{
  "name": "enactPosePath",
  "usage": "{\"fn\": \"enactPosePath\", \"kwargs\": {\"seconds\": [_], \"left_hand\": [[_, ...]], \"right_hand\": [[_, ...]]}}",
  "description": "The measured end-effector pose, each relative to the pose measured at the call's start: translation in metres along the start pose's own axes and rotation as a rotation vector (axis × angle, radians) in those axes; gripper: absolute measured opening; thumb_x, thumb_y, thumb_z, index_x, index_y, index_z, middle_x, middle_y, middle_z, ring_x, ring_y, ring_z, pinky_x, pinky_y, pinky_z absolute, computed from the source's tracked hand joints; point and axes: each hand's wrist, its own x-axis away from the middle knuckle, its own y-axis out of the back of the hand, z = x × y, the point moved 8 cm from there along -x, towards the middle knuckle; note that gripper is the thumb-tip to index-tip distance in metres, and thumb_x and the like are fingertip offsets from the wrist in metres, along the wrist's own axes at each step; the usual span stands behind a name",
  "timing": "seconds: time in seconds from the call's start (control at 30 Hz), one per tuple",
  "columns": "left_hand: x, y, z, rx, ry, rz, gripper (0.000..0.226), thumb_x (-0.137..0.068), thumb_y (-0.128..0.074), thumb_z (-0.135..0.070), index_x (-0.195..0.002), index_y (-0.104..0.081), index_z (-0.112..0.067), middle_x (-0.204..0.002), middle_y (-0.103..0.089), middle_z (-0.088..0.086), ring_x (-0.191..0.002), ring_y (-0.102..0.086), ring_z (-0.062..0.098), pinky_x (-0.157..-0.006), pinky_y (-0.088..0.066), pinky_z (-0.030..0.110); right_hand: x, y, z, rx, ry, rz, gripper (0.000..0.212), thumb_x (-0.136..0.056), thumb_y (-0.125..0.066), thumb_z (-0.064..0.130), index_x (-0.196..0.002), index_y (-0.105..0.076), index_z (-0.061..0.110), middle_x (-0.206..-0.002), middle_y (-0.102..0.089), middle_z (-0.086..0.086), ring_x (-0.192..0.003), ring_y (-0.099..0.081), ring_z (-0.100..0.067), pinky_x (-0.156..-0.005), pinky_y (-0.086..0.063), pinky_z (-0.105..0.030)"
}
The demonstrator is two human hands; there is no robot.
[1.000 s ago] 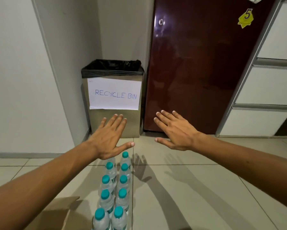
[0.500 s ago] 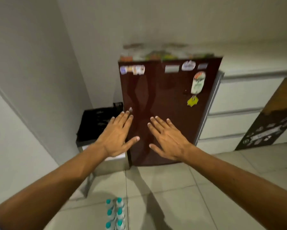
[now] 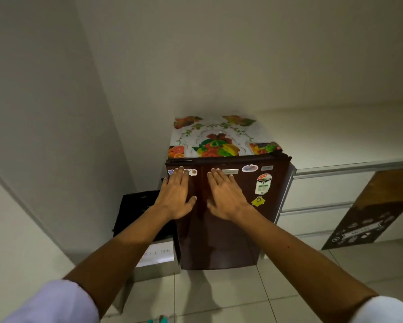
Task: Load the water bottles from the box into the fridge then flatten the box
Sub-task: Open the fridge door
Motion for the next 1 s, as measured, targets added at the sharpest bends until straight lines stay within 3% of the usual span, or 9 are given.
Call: {"fn": "enactPosePath", "kwargs": {"seconds": [0.23, 0.47, 0.53, 0.67, 0.8, 0.9, 1.0], "left_hand": [[-0.099, -0.031, 0.046, -0.077, 0.014, 0.126, 0.099, -0.086, -0.058, -0.049, -0.153, 0.000, -0.004, -0.162, 0.002, 0.014, -0.149, 0.004, 0.030, -0.120, -0.008, 0.054], [-0.148, -0.084, 0.081, -0.186, -0.024, 0.363, 0.108, -0.084, -0.056, -0.059, -0.153, 0.007, -0.006, -0.162, 0.003, 0.011, -0.149, 0.008, 0.028, -0.118, 0.001, 0.057], [-0.151, -0.085, 0.084, -0.149, -0.032, 0.334, 0.110, -0.080, -0.060, -0.060, -0.153, 0.003, -0.008, -0.161, -0.005, 0.011, -0.149, -0.001, 0.029, -0.119, -0.003, 0.057], [-0.146, -0.078, 0.078, -0.177, -0.065, 0.298, 0.113, -0.071, -0.065, -0.062, -0.153, -0.008, -0.008, -0.154, -0.021, 0.010, -0.142, -0.020, 0.028, -0.116, -0.017, 0.056], [-0.124, -0.069, 0.064, -0.202, -0.124, 0.236, 0.104, -0.064, -0.066, -0.062, -0.146, -0.028, -0.010, -0.138, -0.038, 0.008, -0.128, -0.037, 0.027, -0.109, -0.030, 0.050], [-0.103, -0.056, 0.051, -0.122, -0.159, 0.139, 0.080, -0.059, -0.065, -0.060, -0.125, -0.053, -0.016, -0.120, -0.052, 0.002, -0.112, -0.051, 0.022, -0.098, -0.041, 0.043], [-0.076, -0.046, 0.032, 0.123, -0.141, 0.120, 0.052, -0.055, -0.062, -0.059, -0.091, -0.068, -0.021, -0.091, -0.066, -0.005, -0.082, -0.064, 0.015, -0.074, -0.055, 0.033]], "right_hand": [[-0.086, -0.042, -0.011, 0.004, -0.025, 0.064, 0.090, -0.089, -0.057, 0.042, -0.154, -0.010, 0.003, -0.163, -0.011, -0.014, -0.151, -0.006, -0.027, -0.121, -0.014, -0.050], [-0.150, -0.087, -0.032, -0.021, -0.092, 0.185, 0.090, -0.092, -0.051, 0.049, -0.155, -0.005, 0.004, -0.164, -0.004, -0.013, -0.151, 0.001, -0.026, -0.120, -0.005, -0.056], [-0.151, -0.099, -0.037, -0.025, -0.124, 0.227, 0.086, -0.094, -0.045, 0.052, -0.155, -0.006, 0.005, -0.164, -0.005, -0.012, -0.151, 0.000, -0.025, -0.120, -0.004, -0.057], [-0.149, -0.094, -0.039, -0.099, -0.203, 0.085, 0.069, -0.099, -0.026, 0.050, -0.152, -0.027, 0.006, -0.157, -0.031, -0.011, -0.147, -0.023, -0.026, -0.120, -0.012, -0.054], [-0.132, -0.084, -0.035, -0.109, -0.216, 0.026, 0.077, -0.089, -0.011, 0.050, -0.144, -0.043, 0.007, -0.147, -0.046, -0.011, -0.139, -0.038, -0.025, -0.117, -0.023, -0.050], [-0.108, -0.074, -0.034, -0.123, -0.217, -0.015, 0.066, -0.090, -0.019, 0.046, -0.126, -0.059, 0.008, -0.132, -0.060, -0.009, -0.127, -0.051, -0.024, -0.110, -0.033, -0.046], [-0.074, -0.060, -0.032, -0.146, -0.233, -0.024, 0.064, -0.085, -0.016, 0.046, -0.104, -0.066, 0.010, -0.110, -0.066, -0.007, -0.110, -0.058, -0.023, -0.100, -0.040, -0.042]]}}
